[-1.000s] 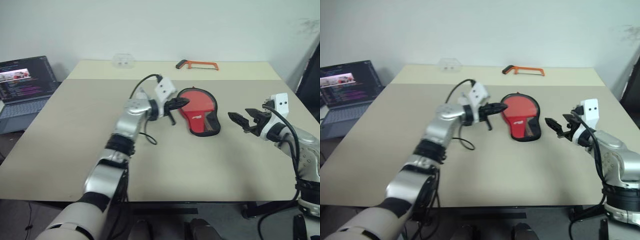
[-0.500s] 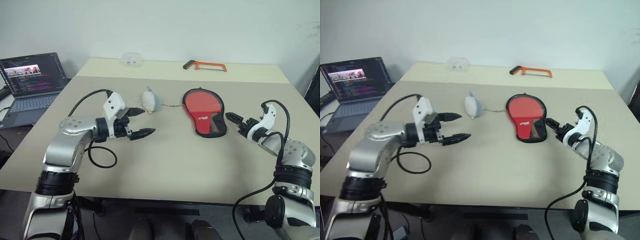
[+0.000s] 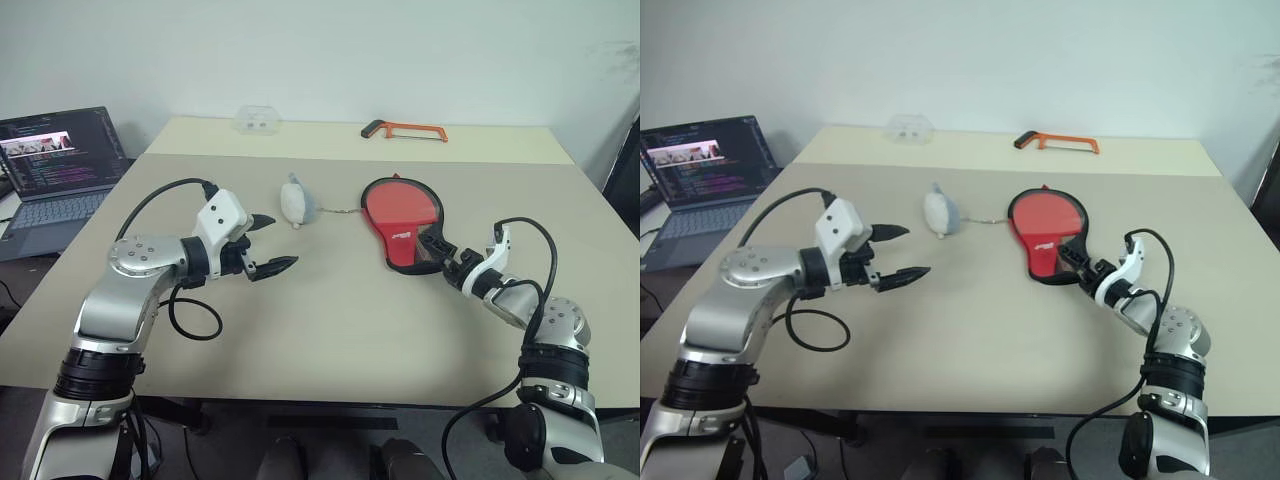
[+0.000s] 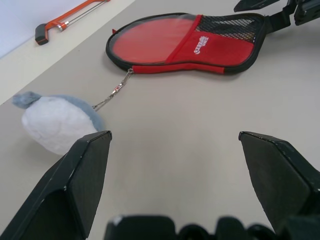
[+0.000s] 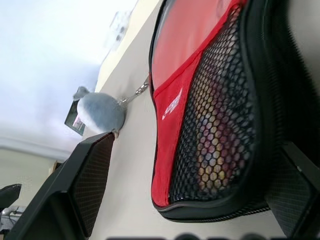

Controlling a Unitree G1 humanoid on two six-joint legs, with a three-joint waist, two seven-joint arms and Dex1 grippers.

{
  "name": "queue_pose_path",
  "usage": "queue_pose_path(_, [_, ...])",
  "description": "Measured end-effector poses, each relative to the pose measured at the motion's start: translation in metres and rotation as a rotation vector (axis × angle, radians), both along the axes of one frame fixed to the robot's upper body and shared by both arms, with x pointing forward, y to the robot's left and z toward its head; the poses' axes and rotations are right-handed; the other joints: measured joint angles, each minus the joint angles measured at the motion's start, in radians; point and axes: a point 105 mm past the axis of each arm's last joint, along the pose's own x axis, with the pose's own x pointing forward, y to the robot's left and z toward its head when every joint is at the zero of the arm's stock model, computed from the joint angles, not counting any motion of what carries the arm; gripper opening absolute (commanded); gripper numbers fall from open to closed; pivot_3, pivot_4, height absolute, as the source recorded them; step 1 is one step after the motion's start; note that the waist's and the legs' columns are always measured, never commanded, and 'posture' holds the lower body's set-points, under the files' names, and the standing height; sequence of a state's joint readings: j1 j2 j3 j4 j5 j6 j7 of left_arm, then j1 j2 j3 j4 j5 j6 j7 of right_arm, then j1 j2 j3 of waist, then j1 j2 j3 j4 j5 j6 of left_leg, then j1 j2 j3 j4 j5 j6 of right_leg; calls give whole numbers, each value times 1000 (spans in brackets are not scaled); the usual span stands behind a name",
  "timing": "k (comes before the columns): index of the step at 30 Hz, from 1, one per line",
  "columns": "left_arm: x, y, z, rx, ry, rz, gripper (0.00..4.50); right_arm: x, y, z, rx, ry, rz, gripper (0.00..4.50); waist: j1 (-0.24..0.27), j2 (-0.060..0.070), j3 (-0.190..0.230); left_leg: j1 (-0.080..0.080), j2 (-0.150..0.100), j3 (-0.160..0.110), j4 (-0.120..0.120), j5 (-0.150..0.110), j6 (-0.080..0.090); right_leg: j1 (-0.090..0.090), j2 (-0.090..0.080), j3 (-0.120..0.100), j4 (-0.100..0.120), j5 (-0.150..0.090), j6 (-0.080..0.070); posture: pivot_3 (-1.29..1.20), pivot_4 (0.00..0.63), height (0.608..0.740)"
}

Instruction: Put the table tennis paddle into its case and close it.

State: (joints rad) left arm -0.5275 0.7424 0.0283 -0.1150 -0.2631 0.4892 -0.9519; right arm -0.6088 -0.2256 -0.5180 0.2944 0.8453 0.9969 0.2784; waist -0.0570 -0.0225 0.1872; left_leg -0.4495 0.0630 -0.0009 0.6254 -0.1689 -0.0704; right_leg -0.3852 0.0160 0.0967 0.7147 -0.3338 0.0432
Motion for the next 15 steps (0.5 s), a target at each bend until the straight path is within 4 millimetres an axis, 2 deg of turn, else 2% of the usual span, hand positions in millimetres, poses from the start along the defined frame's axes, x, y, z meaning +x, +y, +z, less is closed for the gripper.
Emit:
queue_pose_path(7, [0, 0, 0, 2, -2, 4, 4447, 2, -3, 0, -13, -4, -17, 4500, 0, 0, 0, 0, 0, 0, 0, 0, 0, 0, 0, 0, 0, 0, 0, 0, 150, 740])
queue_pose_path(10, [0, 1, -1, 8, -2, 9, 4447, -1, -16, 5, -38, -24, -48, 4500, 3, 0, 0, 0, 0, 0, 0, 0, 0, 0, 0, 0, 0, 0, 0, 0, 150, 740])
queue_pose_path(15, [1, 3, 0, 24, -16, 16, 4447, -7, -42, 28, -57, -108, -119, 4500, 1, 0, 0, 0, 0, 0, -1, 0, 0, 0, 0, 0, -1, 0, 0, 0, 150, 740])
